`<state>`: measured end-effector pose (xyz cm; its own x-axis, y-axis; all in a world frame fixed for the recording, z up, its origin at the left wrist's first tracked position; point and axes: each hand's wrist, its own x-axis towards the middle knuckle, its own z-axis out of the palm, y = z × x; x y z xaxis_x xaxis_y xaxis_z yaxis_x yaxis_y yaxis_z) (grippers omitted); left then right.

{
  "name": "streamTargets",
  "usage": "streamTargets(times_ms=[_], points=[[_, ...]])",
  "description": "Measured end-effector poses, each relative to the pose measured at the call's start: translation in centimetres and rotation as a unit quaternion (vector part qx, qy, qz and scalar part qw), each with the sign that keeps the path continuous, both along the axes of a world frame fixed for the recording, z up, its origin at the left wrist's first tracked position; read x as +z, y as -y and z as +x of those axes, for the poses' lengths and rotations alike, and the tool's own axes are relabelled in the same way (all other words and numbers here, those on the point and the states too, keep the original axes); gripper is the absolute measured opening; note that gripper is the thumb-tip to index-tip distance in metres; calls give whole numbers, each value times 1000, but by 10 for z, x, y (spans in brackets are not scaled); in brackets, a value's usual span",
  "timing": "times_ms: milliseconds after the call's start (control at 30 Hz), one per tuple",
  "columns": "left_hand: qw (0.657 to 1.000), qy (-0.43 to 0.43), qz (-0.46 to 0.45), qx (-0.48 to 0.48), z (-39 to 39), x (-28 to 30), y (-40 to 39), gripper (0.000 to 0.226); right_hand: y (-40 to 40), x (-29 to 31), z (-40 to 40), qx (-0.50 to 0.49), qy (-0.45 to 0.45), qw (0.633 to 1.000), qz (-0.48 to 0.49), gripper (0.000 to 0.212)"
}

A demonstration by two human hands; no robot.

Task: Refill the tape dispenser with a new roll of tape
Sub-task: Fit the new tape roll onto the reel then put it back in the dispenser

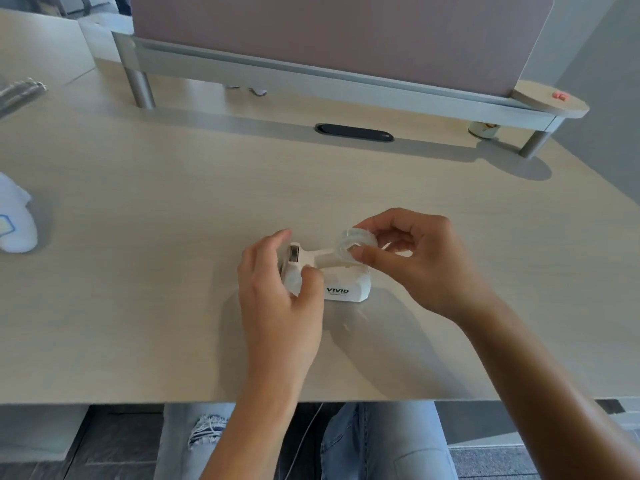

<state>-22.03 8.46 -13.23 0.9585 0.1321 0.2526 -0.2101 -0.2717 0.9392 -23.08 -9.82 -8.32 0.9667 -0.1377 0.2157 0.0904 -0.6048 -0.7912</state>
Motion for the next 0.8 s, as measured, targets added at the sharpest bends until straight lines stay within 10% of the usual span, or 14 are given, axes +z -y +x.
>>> streamTargets(times_ms=[800], points=[[998,-17,23,-54,-1,-13,-2,74,-21,25,5,57,-67,957,-277,22]])
